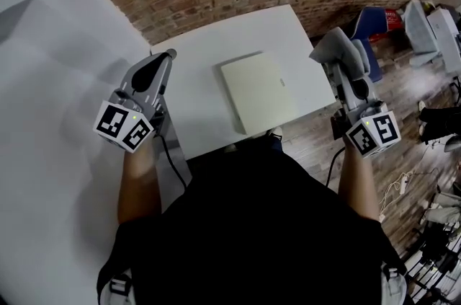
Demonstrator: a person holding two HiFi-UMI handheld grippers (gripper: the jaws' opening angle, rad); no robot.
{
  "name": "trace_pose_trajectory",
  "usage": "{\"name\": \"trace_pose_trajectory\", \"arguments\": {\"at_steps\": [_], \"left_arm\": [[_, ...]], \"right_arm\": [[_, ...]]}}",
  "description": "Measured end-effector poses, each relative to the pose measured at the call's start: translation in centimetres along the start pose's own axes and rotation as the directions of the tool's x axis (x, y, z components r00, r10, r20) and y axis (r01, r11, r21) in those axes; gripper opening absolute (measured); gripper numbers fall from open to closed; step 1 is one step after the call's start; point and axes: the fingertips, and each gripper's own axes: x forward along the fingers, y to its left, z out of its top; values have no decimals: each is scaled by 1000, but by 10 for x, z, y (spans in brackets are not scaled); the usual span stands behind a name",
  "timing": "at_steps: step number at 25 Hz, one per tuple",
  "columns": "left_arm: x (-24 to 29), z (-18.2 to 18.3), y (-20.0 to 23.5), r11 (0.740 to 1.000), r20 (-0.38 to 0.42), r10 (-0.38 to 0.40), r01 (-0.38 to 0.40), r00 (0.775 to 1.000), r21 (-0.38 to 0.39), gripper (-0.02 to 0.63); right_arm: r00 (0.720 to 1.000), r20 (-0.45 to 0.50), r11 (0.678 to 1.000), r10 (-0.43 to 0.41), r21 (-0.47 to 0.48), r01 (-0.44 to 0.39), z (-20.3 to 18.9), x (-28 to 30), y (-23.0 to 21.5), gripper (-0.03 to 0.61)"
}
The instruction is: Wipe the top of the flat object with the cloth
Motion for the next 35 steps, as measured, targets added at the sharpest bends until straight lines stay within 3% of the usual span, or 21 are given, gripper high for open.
{"name": "trace_pose_trajectory", "arguments": {"at_steps": [16,35], "left_arm": [[37,4,-20,988,14,155,-156,988,11,1],[61,-5,-36,979,-6,203,-203,979,22,2]], "right_arm": [[985,17,985,170,-14,-170,8,44,-60,9],[973,-2,973,229,-8,-229,-3,56,-91,9]]}}
